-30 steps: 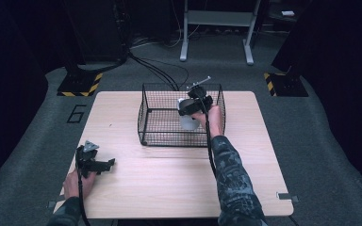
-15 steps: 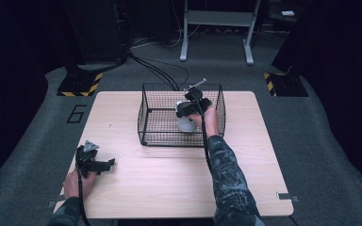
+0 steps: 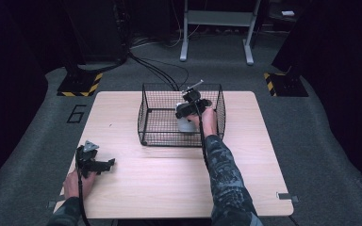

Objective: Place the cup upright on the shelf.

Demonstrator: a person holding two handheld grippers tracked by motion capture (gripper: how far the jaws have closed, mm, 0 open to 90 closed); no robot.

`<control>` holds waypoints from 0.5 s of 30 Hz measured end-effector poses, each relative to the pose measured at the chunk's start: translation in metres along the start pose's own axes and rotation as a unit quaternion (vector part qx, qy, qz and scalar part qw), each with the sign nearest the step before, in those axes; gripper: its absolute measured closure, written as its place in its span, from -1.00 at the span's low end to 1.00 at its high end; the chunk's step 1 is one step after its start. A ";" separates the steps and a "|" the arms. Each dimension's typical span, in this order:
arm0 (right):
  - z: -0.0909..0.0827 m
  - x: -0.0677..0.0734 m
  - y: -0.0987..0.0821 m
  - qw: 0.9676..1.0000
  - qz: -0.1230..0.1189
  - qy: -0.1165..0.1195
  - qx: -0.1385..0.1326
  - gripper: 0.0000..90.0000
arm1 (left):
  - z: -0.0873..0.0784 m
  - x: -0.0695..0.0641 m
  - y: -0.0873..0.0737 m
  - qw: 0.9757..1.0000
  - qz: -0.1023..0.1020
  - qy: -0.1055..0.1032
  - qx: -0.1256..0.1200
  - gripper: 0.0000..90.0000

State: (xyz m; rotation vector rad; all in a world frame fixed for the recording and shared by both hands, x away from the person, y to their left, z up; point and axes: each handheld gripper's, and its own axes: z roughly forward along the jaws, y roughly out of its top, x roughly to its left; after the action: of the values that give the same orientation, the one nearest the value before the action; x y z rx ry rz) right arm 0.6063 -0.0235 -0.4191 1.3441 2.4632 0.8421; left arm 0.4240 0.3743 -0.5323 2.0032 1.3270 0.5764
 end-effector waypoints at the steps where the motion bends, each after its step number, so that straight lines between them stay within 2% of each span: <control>1: 0.001 0.000 0.000 1.000 0.002 0.000 0.000 -0.88 | 0.000 0.000 0.000 1.000 0.000 0.000 0.000 -1.00; 9: 0.005 0.001 0.000 1.000 -0.004 -0.008 0.011 -0.88 | 0.000 0.000 0.000 1.000 0.000 0.000 0.000 -1.00; 15: 0.005 0.000 -0.002 1.000 -0.003 -0.004 0.015 -0.88 | 0.000 0.000 0.000 1.000 0.000 0.000 0.000 -1.00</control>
State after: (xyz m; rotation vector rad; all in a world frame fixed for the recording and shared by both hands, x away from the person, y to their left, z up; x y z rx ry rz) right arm 0.6075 -0.0220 -0.4242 1.3474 2.4808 0.8005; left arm 0.4240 0.3743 -0.5323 2.0033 1.3268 0.5763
